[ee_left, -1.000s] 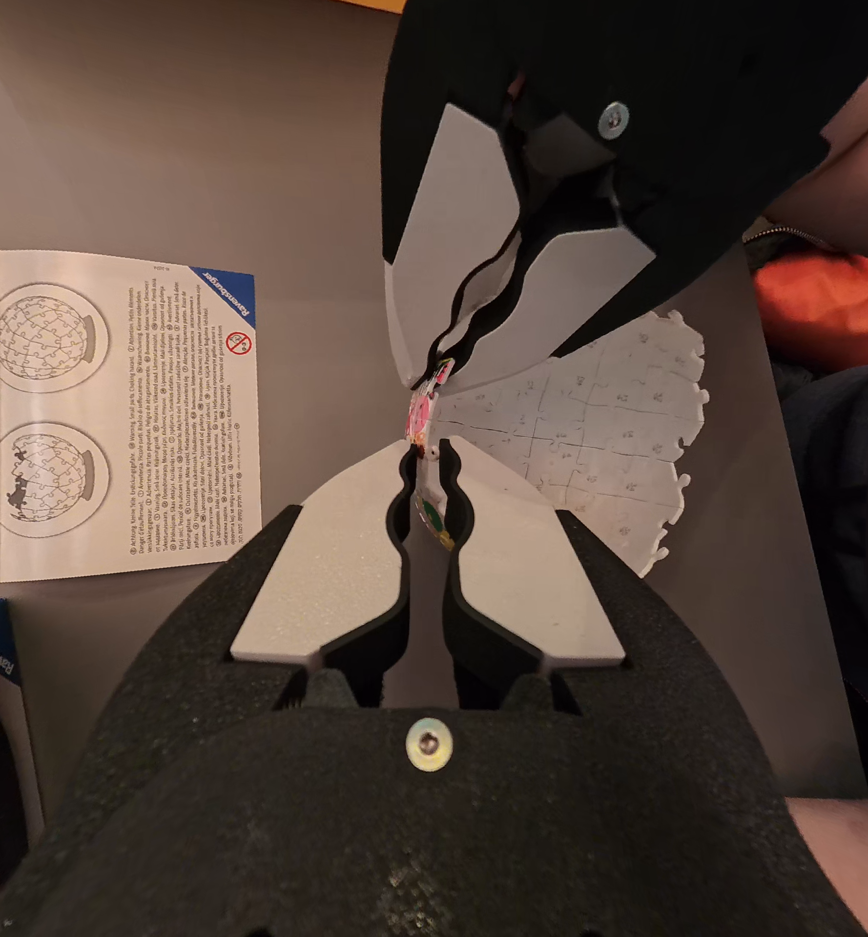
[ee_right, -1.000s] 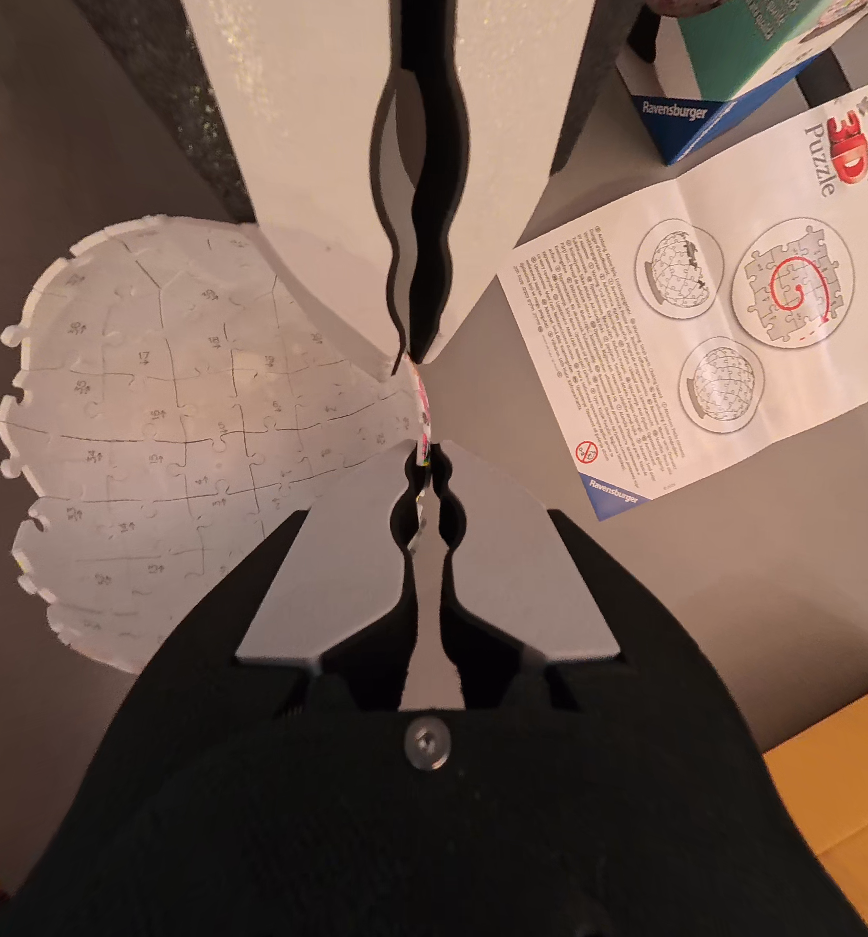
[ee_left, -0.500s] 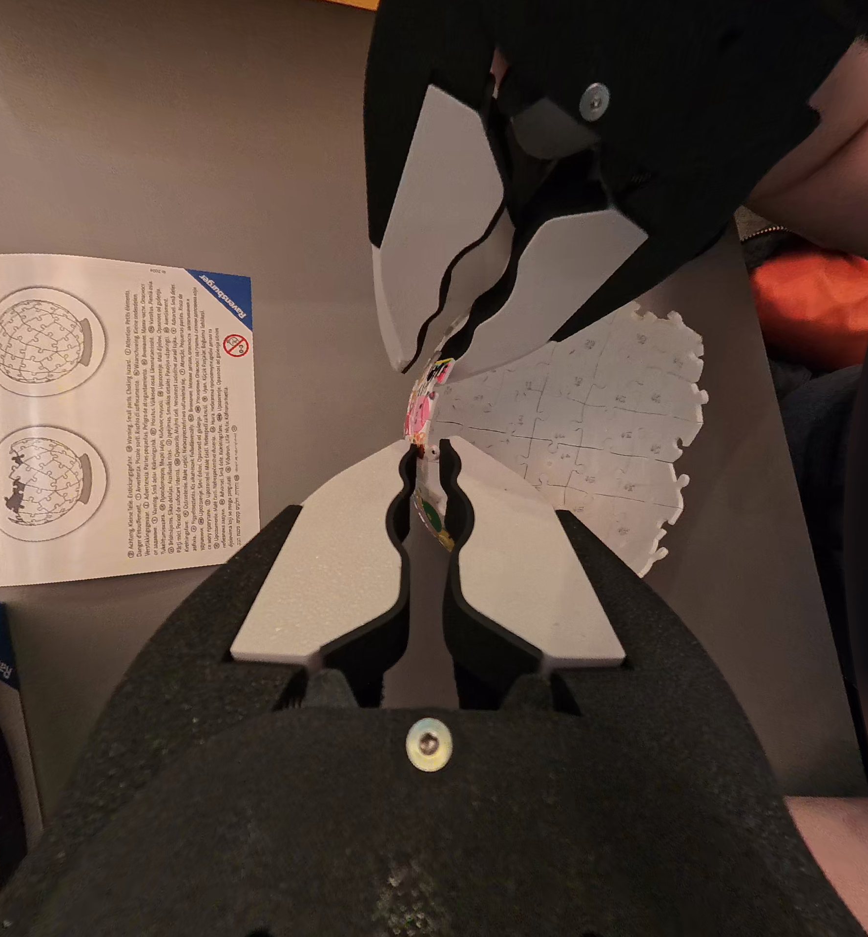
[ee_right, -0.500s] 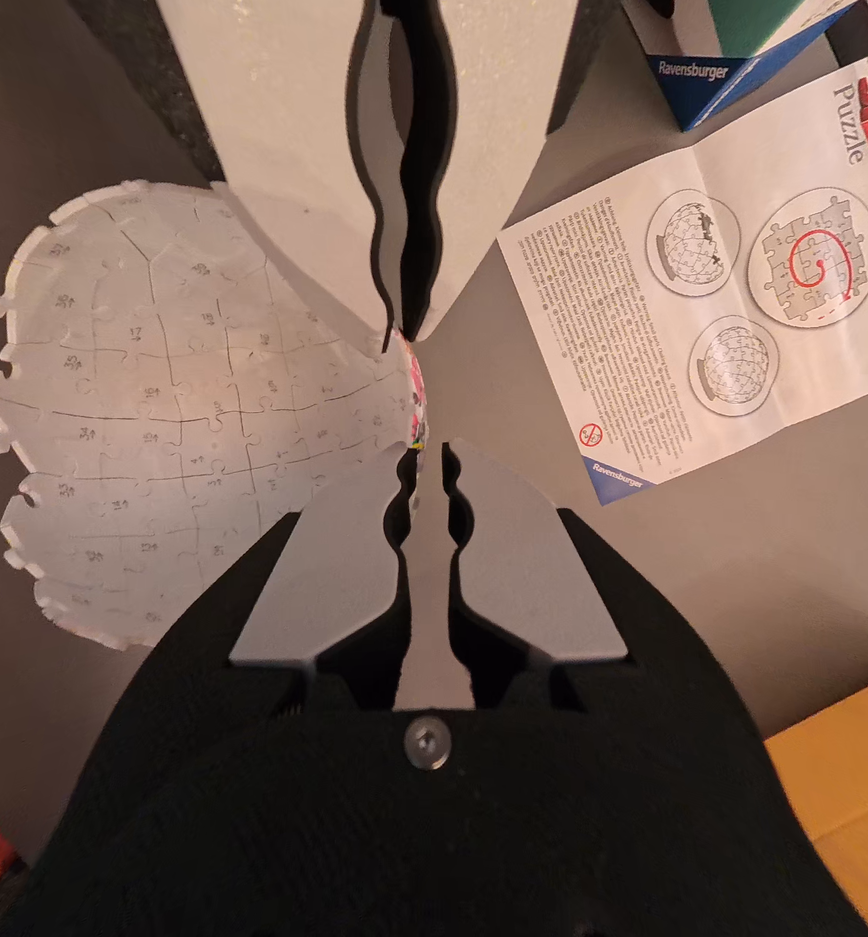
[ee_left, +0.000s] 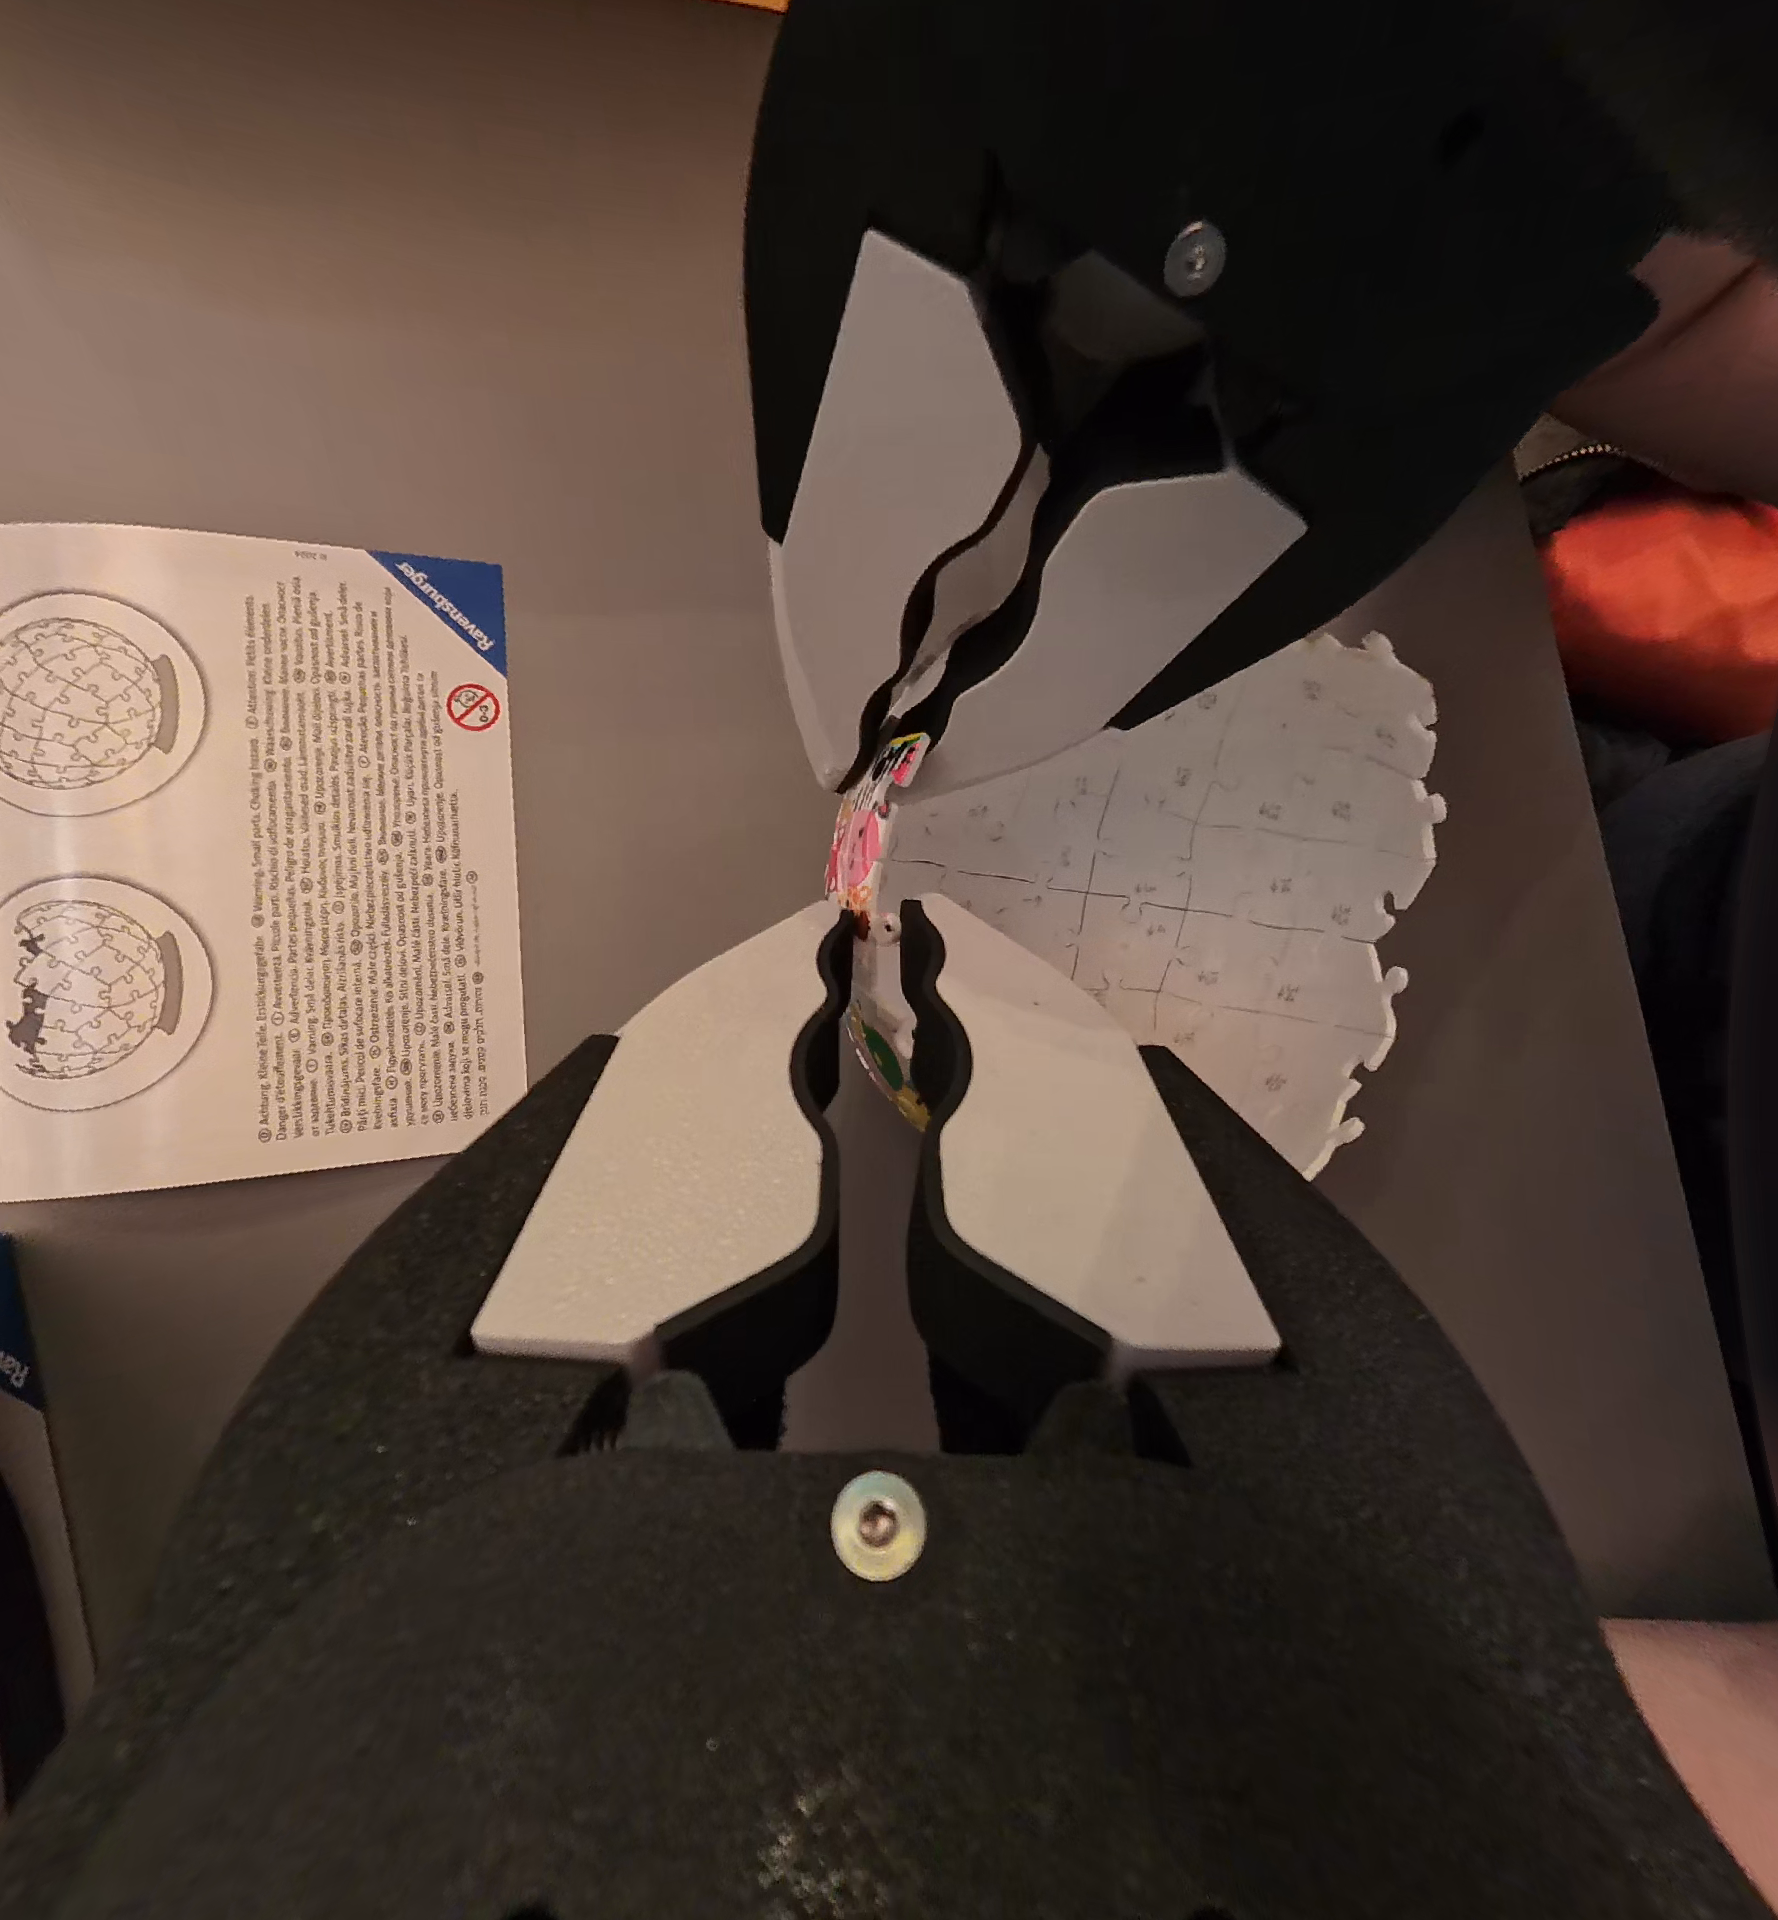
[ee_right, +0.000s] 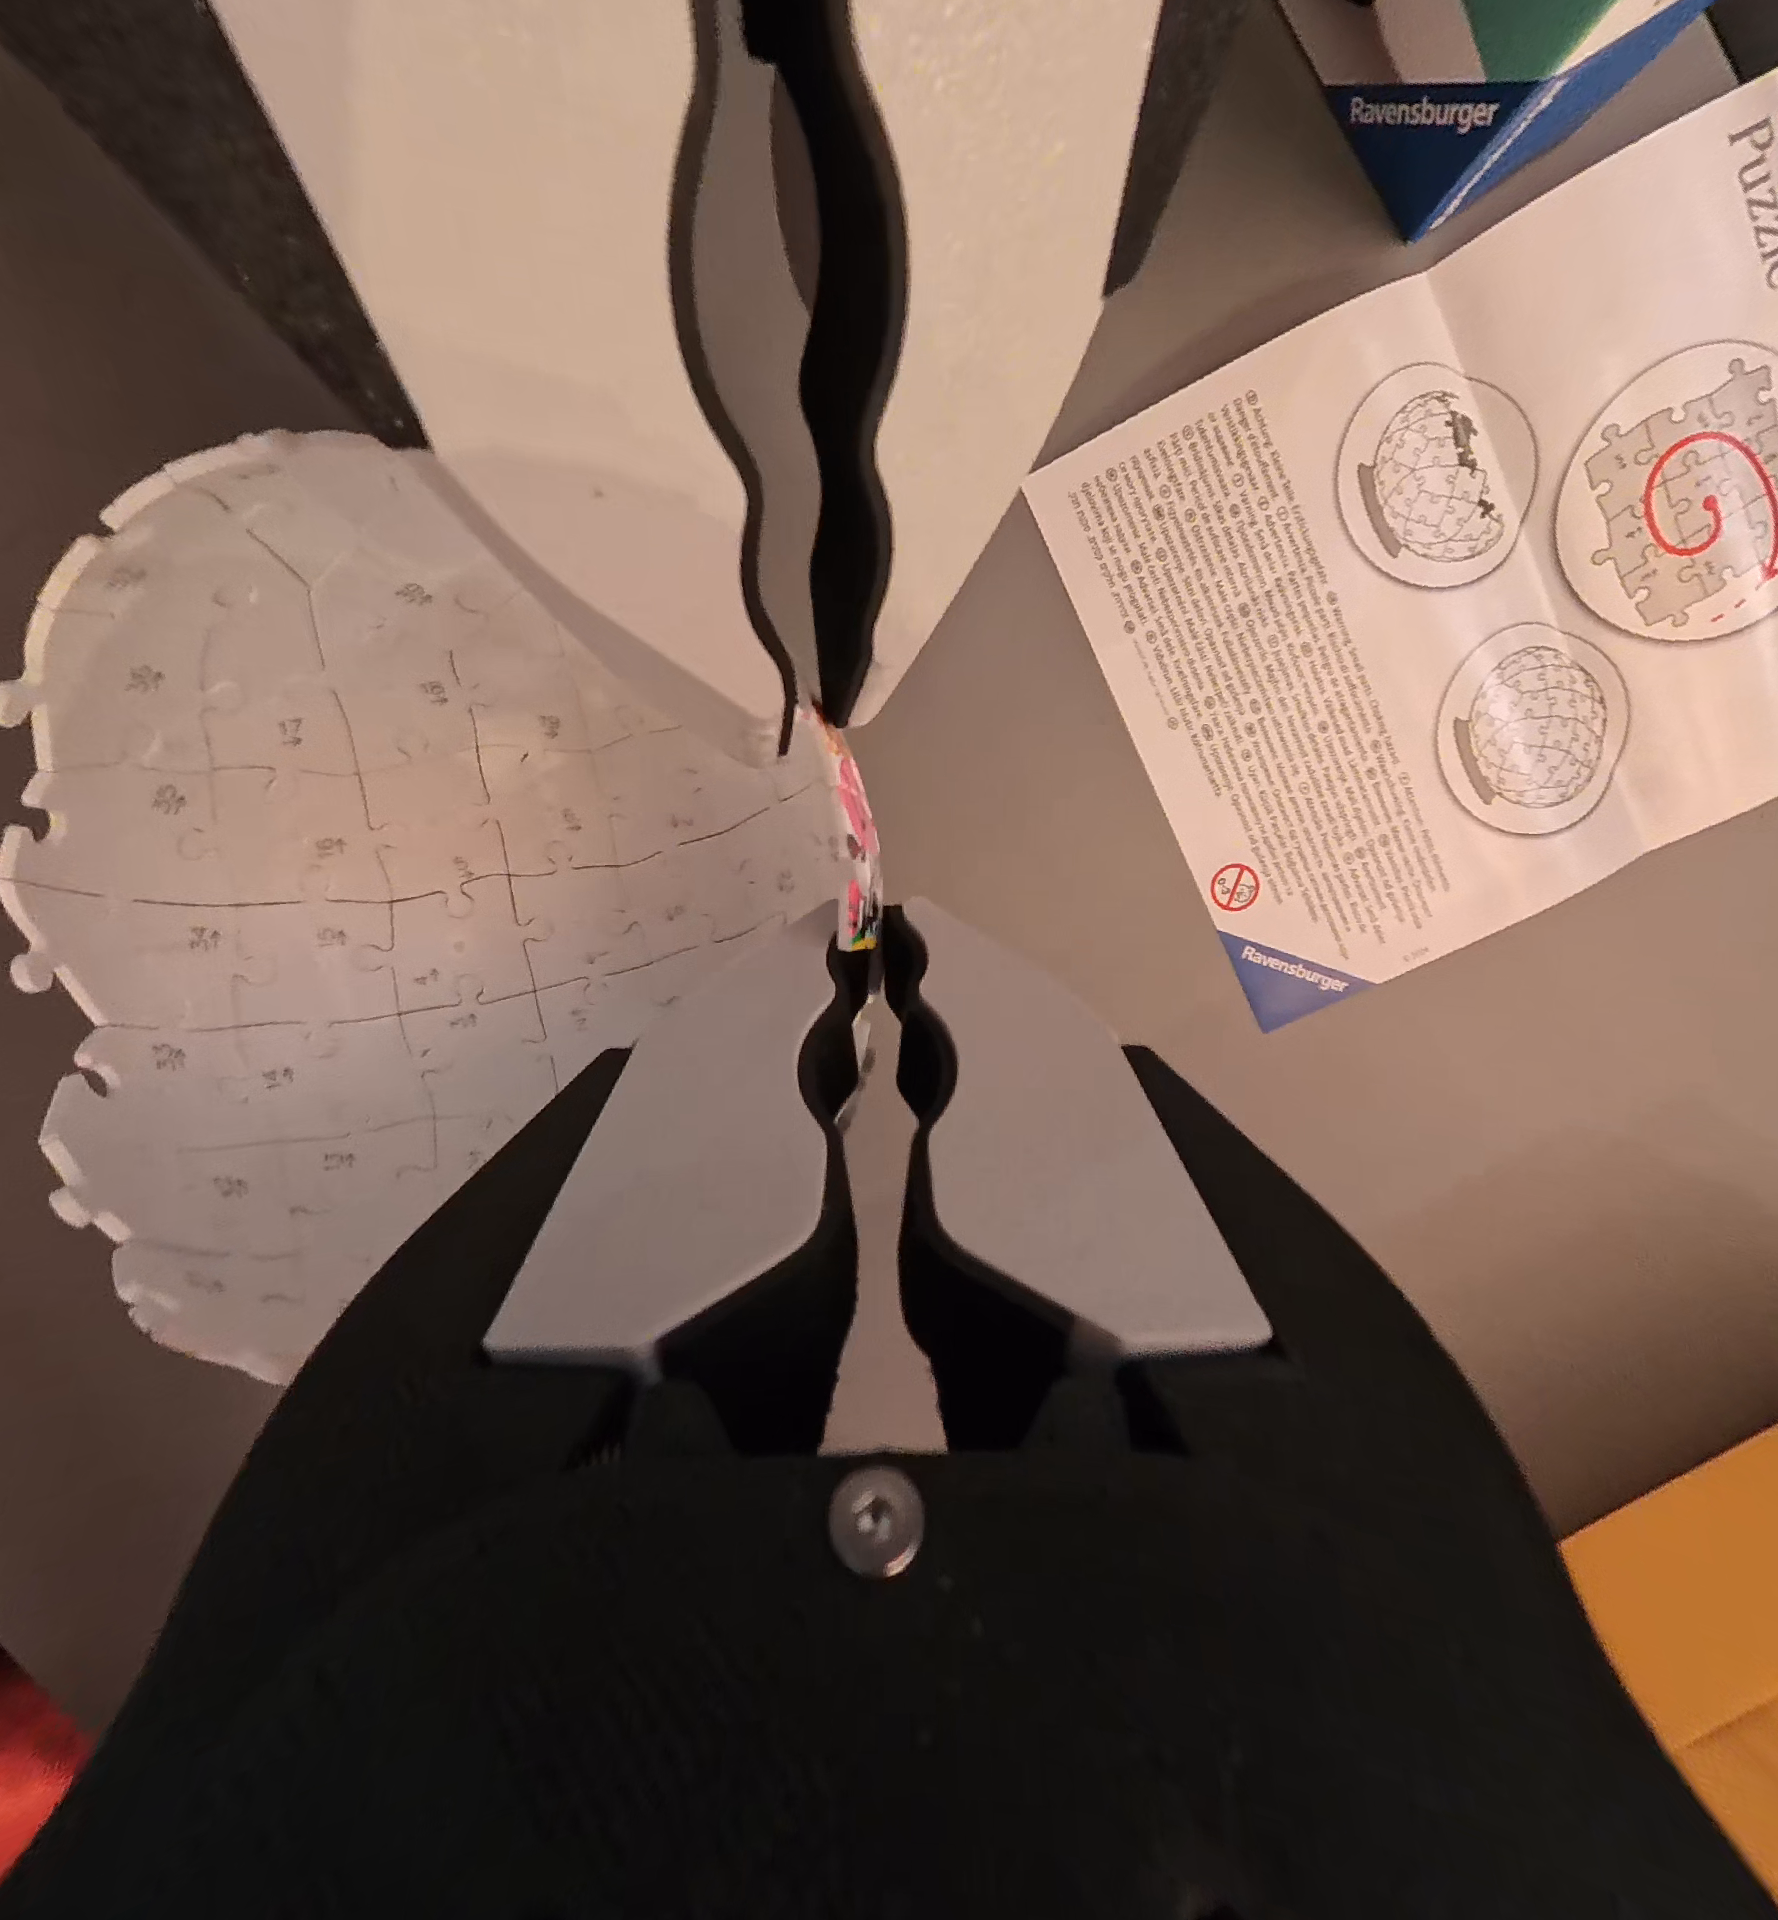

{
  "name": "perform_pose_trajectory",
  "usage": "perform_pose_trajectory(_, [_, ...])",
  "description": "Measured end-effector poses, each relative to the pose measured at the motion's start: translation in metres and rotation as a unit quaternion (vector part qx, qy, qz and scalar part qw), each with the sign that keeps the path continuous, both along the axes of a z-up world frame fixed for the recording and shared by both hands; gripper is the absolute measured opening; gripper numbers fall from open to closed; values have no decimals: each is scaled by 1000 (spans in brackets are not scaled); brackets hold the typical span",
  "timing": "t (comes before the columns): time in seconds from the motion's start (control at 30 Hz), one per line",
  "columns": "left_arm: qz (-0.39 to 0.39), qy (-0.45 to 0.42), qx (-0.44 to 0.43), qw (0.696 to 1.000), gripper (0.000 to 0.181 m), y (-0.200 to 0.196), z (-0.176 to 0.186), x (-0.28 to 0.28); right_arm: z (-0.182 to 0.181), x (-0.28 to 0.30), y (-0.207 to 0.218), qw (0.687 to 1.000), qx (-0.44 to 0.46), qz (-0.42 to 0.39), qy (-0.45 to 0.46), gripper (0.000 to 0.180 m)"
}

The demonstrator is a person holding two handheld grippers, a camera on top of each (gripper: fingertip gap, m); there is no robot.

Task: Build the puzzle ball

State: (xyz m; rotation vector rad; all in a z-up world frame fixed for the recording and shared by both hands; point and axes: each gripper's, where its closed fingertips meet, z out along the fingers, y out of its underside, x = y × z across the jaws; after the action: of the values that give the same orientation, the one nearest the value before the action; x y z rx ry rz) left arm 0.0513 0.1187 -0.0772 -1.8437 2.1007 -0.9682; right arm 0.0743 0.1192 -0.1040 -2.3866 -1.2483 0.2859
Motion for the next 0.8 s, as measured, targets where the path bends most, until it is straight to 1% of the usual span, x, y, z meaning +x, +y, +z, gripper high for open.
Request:
perform_pose_trajectory(0.17, [3,-1,0,1000,8,1,1,0,1,-2,2,1000,18,12,8,5])
perform_pose_trajectory(0.2, [3,-2,-1,1000,8,0,1,0,3,-1,6,999,34,9,4,16])
perform_pose_trajectory(0.23, [2,-2,-2,1000,8,0,1,1,5,-3,8,999,46,12,8,20])
perform_pose_trajectory(0.33, [3,-1,-2,1000,8,0,1,1,7,-13,7,998,48,27,27,5])
perform_pose_trajectory(0.57, [3,1,2,1000,7,0,0,1,6,-12,7,997,66,26,-5,4])
perform_pose_trajectory(0.63, [-2,5,0,1000,7,-1,-1,0,5,-14,5,998,58,36,-4,4])
perform_pose_trajectory(0.7, [-1,3,2,1000,8,-1,0,0,7,-15,7,996,75,42,2,4])
perform_pose_trajectory(0.73, [-1,0,1,1000,8,-1,1,-1,9,-15,9,995,90,41,8,8])
perform_pose_trajectory(0.77, [-4,-1,-2,1000,8,-2,2,-1,11,-12,11,995,95,29,5,20])
perform_pose_trajectory(0.8, [-5,-1,-2,1000,8,-3,2,-1,13,-9,12,995,93,25,4,24])
